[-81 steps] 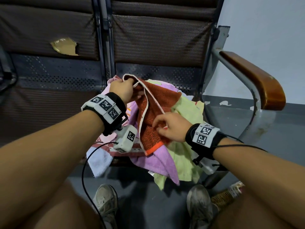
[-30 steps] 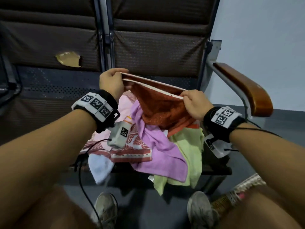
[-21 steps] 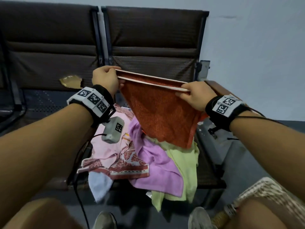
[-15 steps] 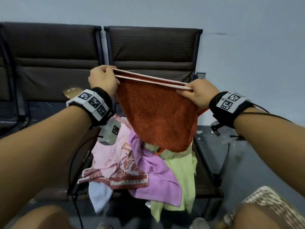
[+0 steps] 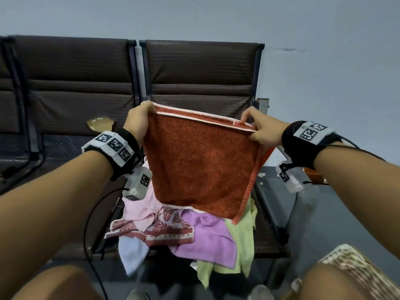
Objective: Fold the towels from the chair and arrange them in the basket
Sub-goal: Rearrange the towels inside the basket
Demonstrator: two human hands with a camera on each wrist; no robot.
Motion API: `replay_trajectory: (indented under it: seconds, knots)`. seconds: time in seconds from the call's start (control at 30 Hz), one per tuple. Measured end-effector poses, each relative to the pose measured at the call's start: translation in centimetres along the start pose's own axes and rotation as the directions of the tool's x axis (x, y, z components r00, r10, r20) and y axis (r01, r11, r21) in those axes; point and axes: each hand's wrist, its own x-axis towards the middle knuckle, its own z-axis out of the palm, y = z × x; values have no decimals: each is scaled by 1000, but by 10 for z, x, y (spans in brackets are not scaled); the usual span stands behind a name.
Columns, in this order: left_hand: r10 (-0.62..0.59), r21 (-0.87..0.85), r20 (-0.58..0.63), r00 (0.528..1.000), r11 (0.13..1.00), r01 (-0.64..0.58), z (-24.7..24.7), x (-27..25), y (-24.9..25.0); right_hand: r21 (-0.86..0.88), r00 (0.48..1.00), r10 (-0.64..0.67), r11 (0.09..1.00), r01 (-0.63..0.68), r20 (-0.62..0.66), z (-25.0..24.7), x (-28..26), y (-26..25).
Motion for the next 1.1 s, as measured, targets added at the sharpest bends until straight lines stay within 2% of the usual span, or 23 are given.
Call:
replay_trajectory:
  seconds: [0.07, 0.2, 0.27, 0.37, 0.43, 0.5, 0.63, 0.67, 0.73, 0.8, 0.87, 0.97, 1.03, 1.1]
  knots:
    - [23, 11, 27, 999, 1000, -23, 1, -4, -4, -32, 997, 77, 997, -76, 25, 4, -3, -1]
    - [62, -15, 169, 984, 998, -60, -1, 1, -17, -281, 977, 211, 939, -197, 19, 13, -4, -1]
    - [45, -3, 235, 971, 999, -46, -5, 0, -21, -242, 974, 225, 944, -223, -22, 15, -4, 3]
    - [-27, 39, 242, 970, 999, 18, -13, 0, -24, -28, 980, 190, 981, -192, -66, 14, -3, 9]
    - [-75, 36, 211, 975, 997, 69, -16, 3, -26, 50, 975, 189, 982, -184, -117, 12, -3, 6]
    - [-101, 42, 116, 988, 994, 96, -15, 8, -27, 146, 961, 227, 968, -205, -158, 11, -1, 0]
    - [-60, 122, -116, 991, 990, 74, -9, 18, -19, 292, 962, 254, 931, -217, -95, 6, 2, -18]
    - [-50, 147, -154, 987, 987, 72, -5, 20, -16, 391, 956, 276, 894, -218, -97, 6, 3, -22]
    - [-48, 170, -193, 980, 982, 82, 6, 18, -5, 644, 943, 332, 726, -241, -22, 8, 2, -35]
    - [-50, 44, -126, 991, 997, 56, 21, 9, 4, 764, 948, 313, 600, -238, 49, 10, 3, -46]
    - [-12, -57, 17, 1000, 998, 13, 40, -9, 8, 811, 960, 276, 549, -202, 52, 12, 4, -58]
    - [68, -28, 193, 979, 998, -64, 68, -41, 6, 869, 968, 236, 460, -186, 82, 16, 5, -72]
    - [111, 35, 269, 957, 992, -125, 79, -58, 4, 866, 969, 206, 449, -220, 139, 20, 3, -78]
    - [88, 32, 369, 925, 994, -107, 82, -67, 1, 837, 973, 152, 497, -230, 177, 25, -1, -79]
